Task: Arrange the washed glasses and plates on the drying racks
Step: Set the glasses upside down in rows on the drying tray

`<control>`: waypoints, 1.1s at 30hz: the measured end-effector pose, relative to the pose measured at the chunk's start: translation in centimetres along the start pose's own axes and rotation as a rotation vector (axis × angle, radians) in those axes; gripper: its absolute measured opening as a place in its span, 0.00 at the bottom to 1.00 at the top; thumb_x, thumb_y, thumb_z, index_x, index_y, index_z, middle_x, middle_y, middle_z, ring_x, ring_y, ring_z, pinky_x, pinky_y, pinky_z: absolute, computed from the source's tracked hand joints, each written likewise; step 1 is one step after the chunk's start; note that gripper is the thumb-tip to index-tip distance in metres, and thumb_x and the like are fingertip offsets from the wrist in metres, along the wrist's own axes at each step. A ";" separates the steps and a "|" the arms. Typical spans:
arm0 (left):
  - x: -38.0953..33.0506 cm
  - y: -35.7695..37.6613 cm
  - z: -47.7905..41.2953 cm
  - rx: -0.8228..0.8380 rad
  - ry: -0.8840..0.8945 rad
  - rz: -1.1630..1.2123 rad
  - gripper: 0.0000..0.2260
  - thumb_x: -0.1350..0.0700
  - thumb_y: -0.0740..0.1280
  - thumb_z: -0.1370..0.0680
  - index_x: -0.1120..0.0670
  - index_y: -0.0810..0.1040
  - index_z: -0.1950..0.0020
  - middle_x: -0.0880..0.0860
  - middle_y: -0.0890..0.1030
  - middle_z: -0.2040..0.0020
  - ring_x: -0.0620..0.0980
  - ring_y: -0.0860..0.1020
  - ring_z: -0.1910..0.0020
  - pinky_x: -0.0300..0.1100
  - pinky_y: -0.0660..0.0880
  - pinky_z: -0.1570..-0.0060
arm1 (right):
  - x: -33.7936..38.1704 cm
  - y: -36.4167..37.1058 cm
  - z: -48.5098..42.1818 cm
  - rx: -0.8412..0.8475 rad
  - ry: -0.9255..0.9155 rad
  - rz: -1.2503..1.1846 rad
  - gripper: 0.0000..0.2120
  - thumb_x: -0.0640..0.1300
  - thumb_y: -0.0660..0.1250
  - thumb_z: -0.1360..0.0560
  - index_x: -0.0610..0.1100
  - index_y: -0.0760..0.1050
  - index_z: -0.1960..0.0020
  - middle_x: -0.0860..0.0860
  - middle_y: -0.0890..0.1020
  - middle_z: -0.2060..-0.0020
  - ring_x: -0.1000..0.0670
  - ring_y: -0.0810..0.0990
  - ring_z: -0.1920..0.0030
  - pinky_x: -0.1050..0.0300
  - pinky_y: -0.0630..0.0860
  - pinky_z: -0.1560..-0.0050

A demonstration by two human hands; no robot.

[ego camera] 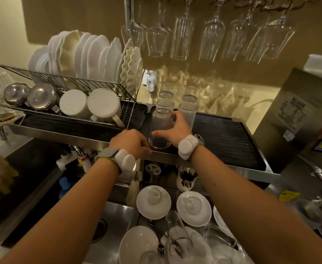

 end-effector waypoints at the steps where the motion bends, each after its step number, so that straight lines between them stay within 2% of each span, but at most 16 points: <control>1: 0.0 0.0 -0.1 -0.003 -0.004 0.001 0.06 0.40 0.73 0.28 0.41 0.85 0.57 0.40 0.83 0.61 0.42 0.80 0.59 0.48 0.82 0.53 | 0.0 0.1 -0.1 0.006 0.009 0.001 0.41 0.55 0.85 0.45 0.55 0.65 0.39 0.50 0.80 0.44 0.47 0.83 0.48 0.49 0.84 0.48; 3: 0.0 0.0 -0.1 -0.006 -0.006 0.007 0.05 0.41 0.73 0.27 0.40 0.85 0.58 0.40 0.83 0.61 0.41 0.80 0.60 0.47 0.82 0.54 | 0.2 0.3 0.0 0.008 0.016 0.003 0.41 0.54 0.85 0.43 0.56 0.63 0.40 0.50 0.79 0.43 0.47 0.82 0.47 0.54 0.83 0.51; 6: -0.2 0.0 -0.2 0.008 -0.011 0.019 0.04 0.42 0.74 0.27 0.39 0.85 0.58 0.40 0.82 0.61 0.42 0.80 0.59 0.47 0.82 0.54 | 0.7 0.3 0.3 0.002 0.032 0.023 0.42 0.54 0.85 0.42 0.56 0.60 0.40 0.52 0.76 0.45 0.49 0.79 0.47 0.65 0.75 0.59; 9: -0.2 0.0 -0.1 0.020 -0.008 0.065 0.03 0.43 0.74 0.27 0.40 0.84 0.58 0.41 0.83 0.59 0.43 0.81 0.57 0.48 0.82 0.53 | 0.9 -0.1 1.2 0.022 0.105 0.055 0.43 0.58 0.85 0.42 0.50 0.61 0.39 0.52 0.75 0.46 0.49 0.77 0.45 0.66 0.71 0.60; 12: -0.4 0.2 0.6 -0.007 0.027 0.126 0.04 0.44 0.73 0.26 0.41 0.82 0.60 0.41 0.83 0.60 0.43 0.81 0.58 0.50 0.82 0.52 | 1.8 -1.9 2.7 -0.004 0.155 0.025 0.43 0.60 0.83 0.41 0.46 0.63 0.37 0.51 0.76 0.47 0.52 0.77 0.50 0.65 0.69 0.63; 15: -1.1 0.8 1.9 -0.171 0.124 0.127 0.07 0.41 0.71 0.26 0.42 0.84 0.53 0.40 0.82 0.56 0.44 0.81 0.54 0.51 0.80 0.47 | 2.1 -4.0 5.9 -0.135 0.129 -0.138 0.28 0.56 0.79 0.32 0.46 0.70 0.42 0.51 0.80 0.53 0.54 0.79 0.58 0.60 0.74 0.61; 17: -2.3 1.7 2.6 -0.249 0.228 0.153 0.09 0.42 0.71 0.25 0.43 0.85 0.48 0.42 0.81 0.51 0.45 0.79 0.50 0.50 0.78 0.44 | 0.9 -4.6 8.4 -0.040 0.100 -0.227 0.13 0.53 0.73 0.24 0.44 0.78 0.49 0.50 0.82 0.65 0.55 0.79 0.68 0.59 0.74 0.65; 18: -3.0 2.7 3.0 -0.257 0.296 0.187 0.10 0.43 0.71 0.25 0.43 0.85 0.46 0.43 0.81 0.49 0.44 0.78 0.48 0.48 0.78 0.44 | -0.6 -4.5 10.2 0.051 0.105 -0.230 0.12 0.53 0.68 0.21 0.44 0.81 0.54 0.48 0.81 0.69 0.55 0.76 0.72 0.61 0.73 0.69; 20: -4.1 3.5 3.5 -0.297 0.397 0.263 0.12 0.44 0.71 0.25 0.45 0.84 0.43 0.43 0.80 0.47 0.43 0.76 0.46 0.45 0.77 0.43 | -3.5 -3.8 13.2 0.216 0.171 -0.189 0.25 0.57 0.60 0.18 0.44 0.84 0.62 0.45 0.80 0.73 0.53 0.74 0.76 0.64 0.70 0.73; 23: -4.5 4.3 3.4 -0.307 0.403 0.297 0.13 0.44 0.70 0.24 0.45 0.82 0.41 0.44 0.79 0.44 0.43 0.75 0.43 0.43 0.75 0.41 | -8.6 -2.4 15.8 0.310 0.394 -0.044 0.36 0.64 0.54 0.18 0.42 0.83 0.69 0.46 0.81 0.74 0.53 0.74 0.76 0.62 0.70 0.73; 25: -4.7 5.3 3.1 -0.320 0.372 0.314 0.12 0.46 0.72 0.24 0.46 0.83 0.42 0.45 0.79 0.44 0.44 0.74 0.43 0.44 0.74 0.41 | -12.3 -1.2 16.7 0.329 0.492 0.075 0.32 0.63 0.57 0.19 0.41 0.83 0.65 0.47 0.84 0.71 0.51 0.78 0.71 0.55 0.75 0.67; 27: -5.0 5.8 3.1 -0.365 0.352 0.356 0.10 0.46 0.73 0.24 0.47 0.84 0.45 0.46 0.79 0.46 0.44 0.74 0.45 0.42 0.73 0.42 | -16.1 0.1 17.4 0.354 0.521 0.306 0.26 0.62 0.65 0.22 0.38 0.83 0.52 0.42 0.85 0.59 0.47 0.80 0.59 0.48 0.78 0.55; 28: -5.1 6.0 3.1 -0.388 0.347 0.364 0.10 0.45 0.73 0.24 0.47 0.84 0.46 0.45 0.79 0.47 0.44 0.74 0.46 0.41 0.71 0.43 | -17.5 0.7 17.9 0.364 0.531 0.419 0.27 0.64 0.68 0.25 0.39 0.81 0.46 0.42 0.83 0.53 0.46 0.79 0.54 0.49 0.76 0.52; 30: -5.4 6.3 3.2 -0.419 0.341 0.351 0.09 0.46 0.74 0.25 0.47 0.83 0.48 0.44 0.78 0.48 0.43 0.72 0.48 0.41 0.70 0.43 | -19.3 1.7 18.8 0.376 0.606 0.444 0.32 0.67 0.72 0.30 0.44 0.75 0.37 0.46 0.78 0.47 0.46 0.75 0.49 0.52 0.71 0.51; 32: -5.5 6.4 3.2 -0.426 0.327 0.342 0.06 0.47 0.74 0.25 0.46 0.83 0.50 0.43 0.77 0.49 0.42 0.71 0.48 0.45 0.70 0.41 | -19.9 2.8 18.9 0.470 0.616 0.485 0.35 0.66 0.73 0.30 0.45 0.74 0.32 0.46 0.76 0.46 0.43 0.76 0.44 0.50 0.70 0.48; 33: -5.5 6.5 3.2 -0.427 0.320 0.347 0.05 0.48 0.74 0.24 0.47 0.83 0.50 0.43 0.77 0.49 0.42 0.71 0.48 0.46 0.70 0.41 | -20.1 3.3 18.7 0.533 0.582 0.544 0.31 0.63 0.72 0.28 0.44 0.75 0.33 0.45 0.77 0.45 0.41 0.78 0.41 0.50 0.71 0.47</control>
Point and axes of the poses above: each hand's wrist, its own z-axis away from the middle knuckle, its own y-axis out of the palm, x = y × z, the point moved 4 cm from there along -z, towards the middle knuckle
